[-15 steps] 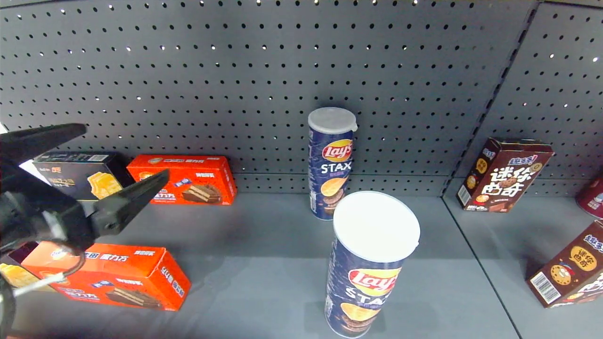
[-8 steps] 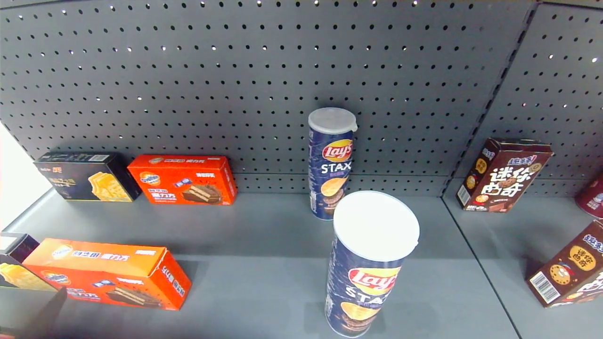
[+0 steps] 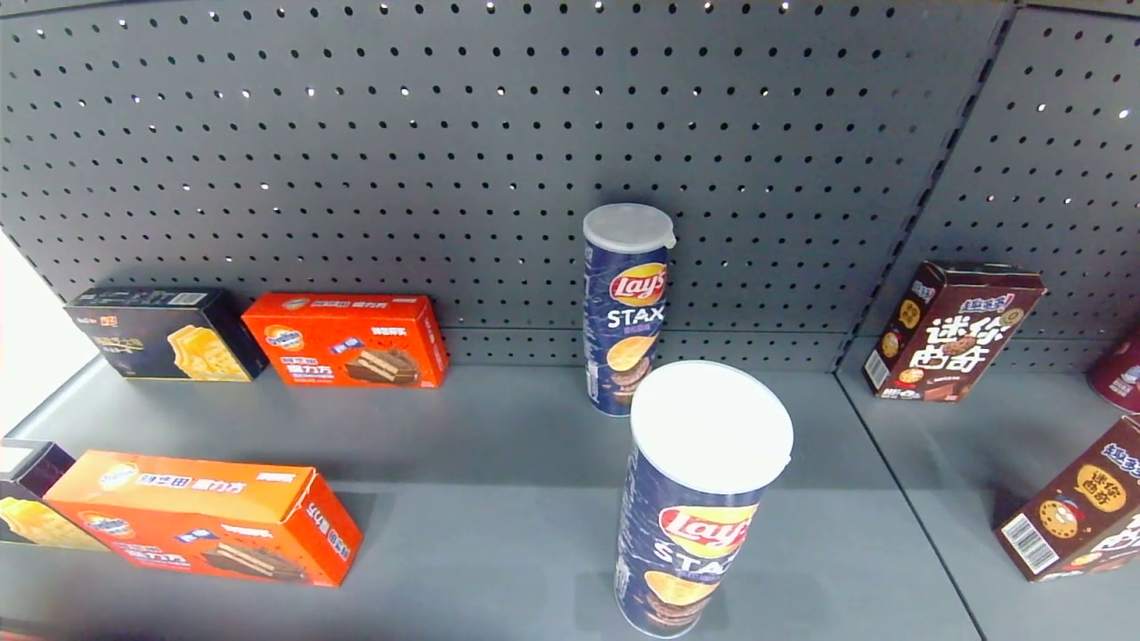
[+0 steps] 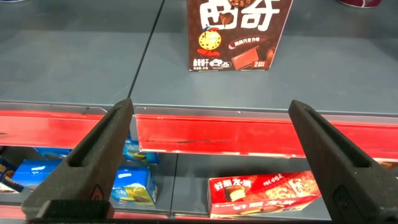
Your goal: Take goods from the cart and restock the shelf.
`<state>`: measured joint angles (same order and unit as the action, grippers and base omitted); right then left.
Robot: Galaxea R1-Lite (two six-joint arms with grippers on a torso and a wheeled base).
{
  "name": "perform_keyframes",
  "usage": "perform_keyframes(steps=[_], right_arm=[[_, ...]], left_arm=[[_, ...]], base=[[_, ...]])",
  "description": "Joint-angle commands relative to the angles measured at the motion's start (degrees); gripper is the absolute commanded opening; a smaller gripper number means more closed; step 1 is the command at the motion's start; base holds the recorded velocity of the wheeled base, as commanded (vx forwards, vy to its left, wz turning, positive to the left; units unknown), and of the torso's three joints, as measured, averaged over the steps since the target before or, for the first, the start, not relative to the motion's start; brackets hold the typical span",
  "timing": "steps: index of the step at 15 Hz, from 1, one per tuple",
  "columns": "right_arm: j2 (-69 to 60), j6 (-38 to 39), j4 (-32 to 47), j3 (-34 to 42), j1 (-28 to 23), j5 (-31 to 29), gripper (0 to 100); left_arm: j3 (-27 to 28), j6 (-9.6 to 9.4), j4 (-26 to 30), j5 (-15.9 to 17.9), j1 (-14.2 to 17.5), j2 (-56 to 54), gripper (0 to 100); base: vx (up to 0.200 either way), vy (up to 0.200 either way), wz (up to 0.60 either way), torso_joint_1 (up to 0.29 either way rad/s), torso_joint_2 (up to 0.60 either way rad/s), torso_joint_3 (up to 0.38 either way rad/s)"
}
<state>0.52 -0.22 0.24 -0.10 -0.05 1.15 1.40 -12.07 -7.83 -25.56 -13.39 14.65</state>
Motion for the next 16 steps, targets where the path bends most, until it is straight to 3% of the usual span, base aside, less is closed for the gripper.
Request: perform_keyframes(steps=[1, 5, 10, 11, 14, 16], right_arm=[[0.18, -0.04, 0.02, 0.01, 0.05, 0.0, 100], [0.09, -0.04, 0.02, 0.01, -0.04, -0.18, 100], [0.44, -0.48, -0.16, -0.08, -0.48, -1.5, 100], [6.68, -0.92, 0.46, -13.53, -1.18, -9.32, 100], [12.22, -2.15, 10.83, -25.83, 1.98, -1.67, 100], [18.64, -2.86, 9.16, -30.14, 3.92, 5.71, 100]], left_arm=[[-1.14, 3.37, 5.28, 2.1, -0.85, -8.59, 100], [-1.23, 7.5, 5.54, 2.1, -0.94, -8.68, 100], [-1.23, 8.03, 5.54, 2.18, -1.03, -8.76, 100], [-1.05, 8.64, 6.33, 2.27, -1.73, -8.76, 100], [-0.87, 8.64, 6.95, 2.27, -4.9, -8.76, 100], [-0.87, 8.64, 7.04, 2.27, -5.16, -8.59, 100]], base=[[0.0, 0.0, 0.0, 0.0, 0.0, 0.0], [0.0, 0.0, 0.0, 0.0, 0.0, 0.0], [0.0, 0.0, 0.0, 0.0, 0.0, 0.0], [0.0, 0.0, 0.0, 0.0, 0.0, 0.0], [0.0, 0.0, 0.0, 0.0, 0.0, 0.0], [0.0, 0.0, 0.0, 0.0, 0.0, 0.0]])
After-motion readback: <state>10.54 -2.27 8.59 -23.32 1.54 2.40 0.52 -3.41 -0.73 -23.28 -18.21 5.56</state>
